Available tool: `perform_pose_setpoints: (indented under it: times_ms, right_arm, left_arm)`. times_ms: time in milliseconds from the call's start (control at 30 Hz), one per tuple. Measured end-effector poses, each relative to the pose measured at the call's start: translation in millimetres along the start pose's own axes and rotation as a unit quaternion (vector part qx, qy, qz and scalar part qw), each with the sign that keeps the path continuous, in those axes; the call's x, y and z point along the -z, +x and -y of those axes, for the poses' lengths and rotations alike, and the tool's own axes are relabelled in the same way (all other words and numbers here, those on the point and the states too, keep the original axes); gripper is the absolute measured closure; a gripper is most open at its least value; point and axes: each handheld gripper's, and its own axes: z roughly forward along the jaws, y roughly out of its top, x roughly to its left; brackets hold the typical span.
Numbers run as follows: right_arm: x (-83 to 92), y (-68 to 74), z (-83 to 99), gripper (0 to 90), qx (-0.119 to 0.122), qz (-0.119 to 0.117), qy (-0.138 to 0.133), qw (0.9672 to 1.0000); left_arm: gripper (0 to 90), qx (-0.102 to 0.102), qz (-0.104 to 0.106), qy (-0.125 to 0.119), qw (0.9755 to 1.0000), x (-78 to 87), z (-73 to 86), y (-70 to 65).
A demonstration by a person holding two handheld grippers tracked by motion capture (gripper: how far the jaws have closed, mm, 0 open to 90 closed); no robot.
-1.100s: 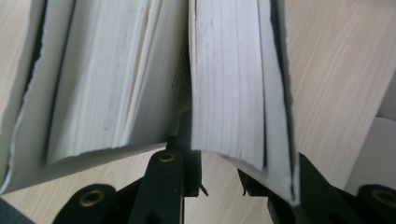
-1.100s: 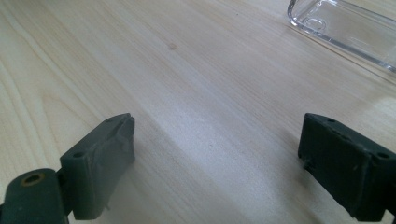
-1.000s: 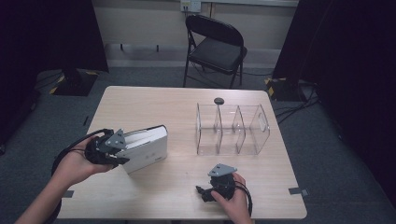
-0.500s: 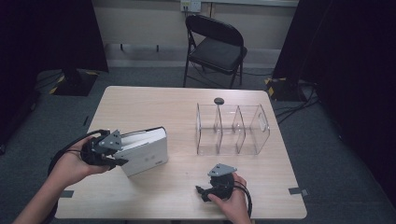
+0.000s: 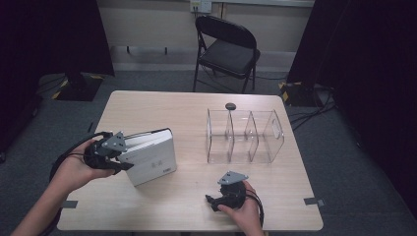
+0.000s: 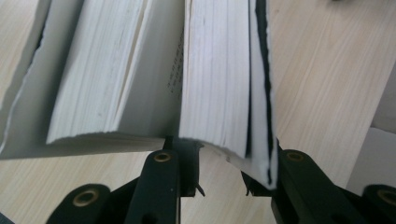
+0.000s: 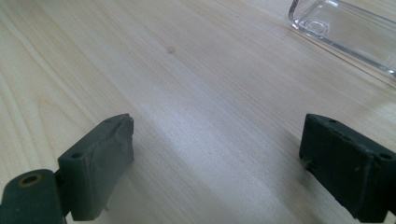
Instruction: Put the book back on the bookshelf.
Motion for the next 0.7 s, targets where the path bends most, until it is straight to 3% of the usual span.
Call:
perform_pose_setpoints:
  times_ms: [100,167,367,467,633,700]
  right_arm:
    - [0.4,-2.1,-3.4,11.6,0.013,-0.011,0.012,0.9998]
    - [1.1,-3.3,-6.1,12.2,0.008,-0.021,0.022,0.9995]
    - [0.6,-4.4,-18.3,13.7,0.022,-0.051,0.054,0.9970]
    - [-0.7,-3.7,-24.0,15.2,0.034,-0.074,0.055,0.9951]
    - [-1.7,-0.3,-34.7,15.2,0.057,-0.080,0.058,0.9935]
    - [-1.7,0.8,-38.8,16.0,0.054,-0.084,0.063,0.9930]
  left_arm:
    - [69.9,-0.005,-0.003,-0.003,1.0000,0.0,1.4,-1.3]
    - [69.7,-0.003,-0.003,-0.006,1.0000,-0.1,2.3,-1.2]
    - [61.9,-0.002,-0.018,-0.016,0.9997,-3.6,6.4,-1.4]
    - [60.1,0.002,-0.015,-0.025,0.9996,-3.9,8.9,-1.8]
    - [58.7,0.008,-0.014,-0.032,0.9993,-2.4,11.7,0.1]
    - [57.2,0.010,-0.016,-0.030,0.9994,-3.8,12.8,-0.1]
